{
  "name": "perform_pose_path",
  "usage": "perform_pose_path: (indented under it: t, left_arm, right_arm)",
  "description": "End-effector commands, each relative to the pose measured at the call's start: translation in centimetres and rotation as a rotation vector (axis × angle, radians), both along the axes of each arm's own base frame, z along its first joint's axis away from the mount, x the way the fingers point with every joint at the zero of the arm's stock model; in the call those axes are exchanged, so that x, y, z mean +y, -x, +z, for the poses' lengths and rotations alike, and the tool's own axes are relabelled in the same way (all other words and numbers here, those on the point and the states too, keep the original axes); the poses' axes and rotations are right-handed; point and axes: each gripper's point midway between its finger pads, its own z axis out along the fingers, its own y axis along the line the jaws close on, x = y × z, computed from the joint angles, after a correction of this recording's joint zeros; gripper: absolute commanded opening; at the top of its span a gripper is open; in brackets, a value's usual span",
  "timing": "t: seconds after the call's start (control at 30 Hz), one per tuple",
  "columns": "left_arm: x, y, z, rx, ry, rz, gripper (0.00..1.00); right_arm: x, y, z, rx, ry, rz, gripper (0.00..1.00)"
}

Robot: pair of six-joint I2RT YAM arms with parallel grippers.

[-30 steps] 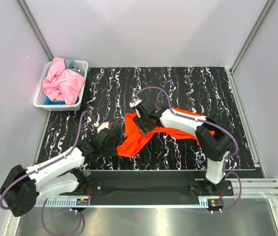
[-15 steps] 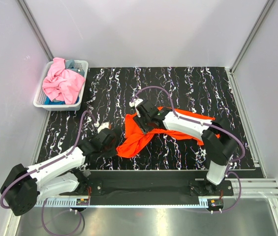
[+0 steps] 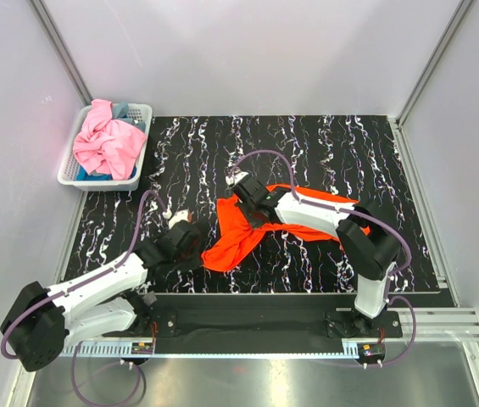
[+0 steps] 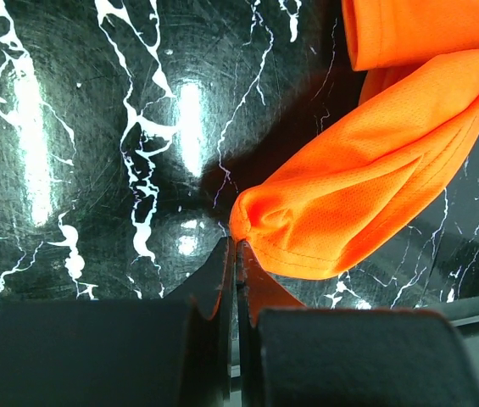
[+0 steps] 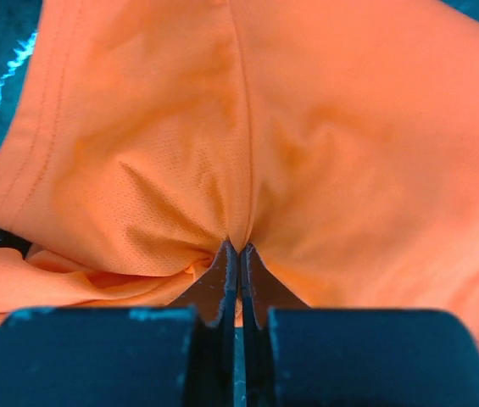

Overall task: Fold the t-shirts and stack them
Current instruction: Flatten the tshirt out

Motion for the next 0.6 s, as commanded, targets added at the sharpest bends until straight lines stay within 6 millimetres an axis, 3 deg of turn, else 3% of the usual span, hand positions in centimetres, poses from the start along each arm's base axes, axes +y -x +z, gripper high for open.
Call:
perform_pose_path:
  t: [0.0, 0.03, 0.17, 0.37, 0.47, 0.57]
  left_arm:
    - [0.0, -0.6, 0.1, -0.030, -0.003, 0.004, 0.00]
    - [0.3, -1.0, 0.3, -0.043, -0.014, 0.018, 0.00]
    - [1.4, -1.3, 0.4, -0.047, -0.079, 0.042, 0.00]
    - [3.5, -2.2, 1.2, -0.091, -0.200, 0.086, 0.00]
    - [3.9, -2.6, 1.2, -0.102, -0.229, 0.089, 0.00]
    - [3.5, -3.0, 1.3, -0.103, -0.224, 0.080, 0.00]
  right_arm:
    - [-0.3, -1.5, 3.9, -0.093, -0.005, -0.078, 0.00]
    - [-0.9, -2.1, 5.5, -0.137, 0.007, -0.107, 0.00]
    - [-5.0, -2.6, 8.2, -0.141, 0.068, -0.208, 0.00]
    - [-15.0, -1.2, 7.4, -0.003, 0.152, -0.489, 0.04]
    - [-16.9, -0.5, 6.5, 0.045, 0.137, -0.542, 0.05]
    - [-17.2, 0.2, 5.2, 0.094, 0.144, -0.551, 0.06]
